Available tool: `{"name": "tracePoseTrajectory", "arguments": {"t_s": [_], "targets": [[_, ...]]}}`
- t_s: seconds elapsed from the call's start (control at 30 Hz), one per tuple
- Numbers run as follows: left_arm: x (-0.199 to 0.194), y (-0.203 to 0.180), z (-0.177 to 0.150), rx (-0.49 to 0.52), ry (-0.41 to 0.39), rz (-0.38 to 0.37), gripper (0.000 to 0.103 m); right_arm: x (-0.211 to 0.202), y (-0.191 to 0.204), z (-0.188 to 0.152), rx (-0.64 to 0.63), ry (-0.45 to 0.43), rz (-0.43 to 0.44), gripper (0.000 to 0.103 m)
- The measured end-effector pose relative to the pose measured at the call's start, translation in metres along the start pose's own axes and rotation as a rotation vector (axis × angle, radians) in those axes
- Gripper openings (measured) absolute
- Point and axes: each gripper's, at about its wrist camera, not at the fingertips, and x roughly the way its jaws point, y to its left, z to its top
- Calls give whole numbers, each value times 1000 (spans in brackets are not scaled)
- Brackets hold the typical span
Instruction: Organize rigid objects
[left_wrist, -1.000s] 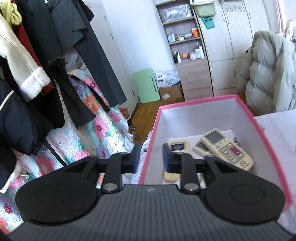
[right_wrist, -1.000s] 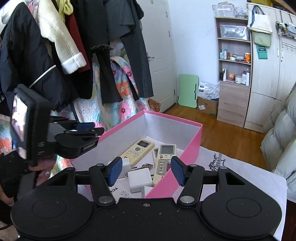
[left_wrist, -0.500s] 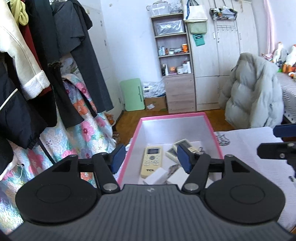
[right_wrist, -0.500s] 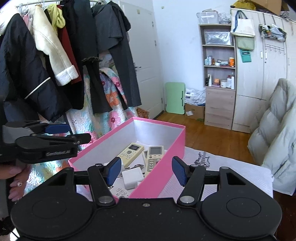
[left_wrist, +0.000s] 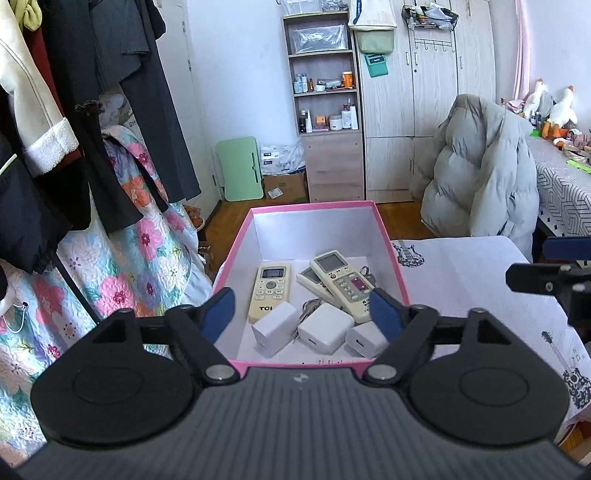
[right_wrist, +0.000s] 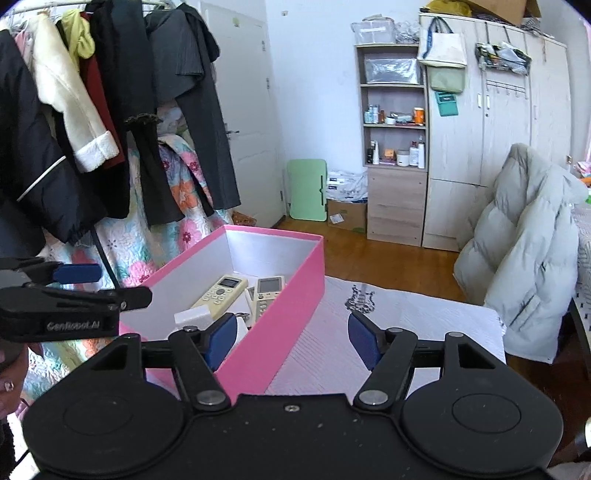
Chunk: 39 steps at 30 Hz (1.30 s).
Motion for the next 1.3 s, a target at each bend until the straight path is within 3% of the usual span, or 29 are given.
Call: {"name": "tracePoseTrajectory", "arguments": {"t_s": [0.03,0.13,0.23,0.37,0.57,0.73,0.87,1.03,1.3], "targets": [[0,0,-1,-1,5,1,81,-1,-1,0,7,1,-6,72],[2,0,-2,-8,32,12,96,-3,-2,-1,25,1,-39,77],[3,0,-5,-7,43,24,98,-4,0,-3,12,6,-48,93],[10,1,-9,-13,93,22,101,-4,-1,-7,35,22,-55,93],[18,1,-13,-6,145,35,101,-1,-5,-8,97,59,-153,97],[20,-5,-13,17,190,39,102,0,-6,-10,125,84,-184,97],[18,-10,-16,32,185,62,102,-3,-4,-14,138,92,-200,97],[15,-6,-18,-25,192,26,102,-11,-2,-15,134,91,-223,97],[16,-2,-21,-65,215,33,102,-17,-2,-19,132,89,-240,97]]}}
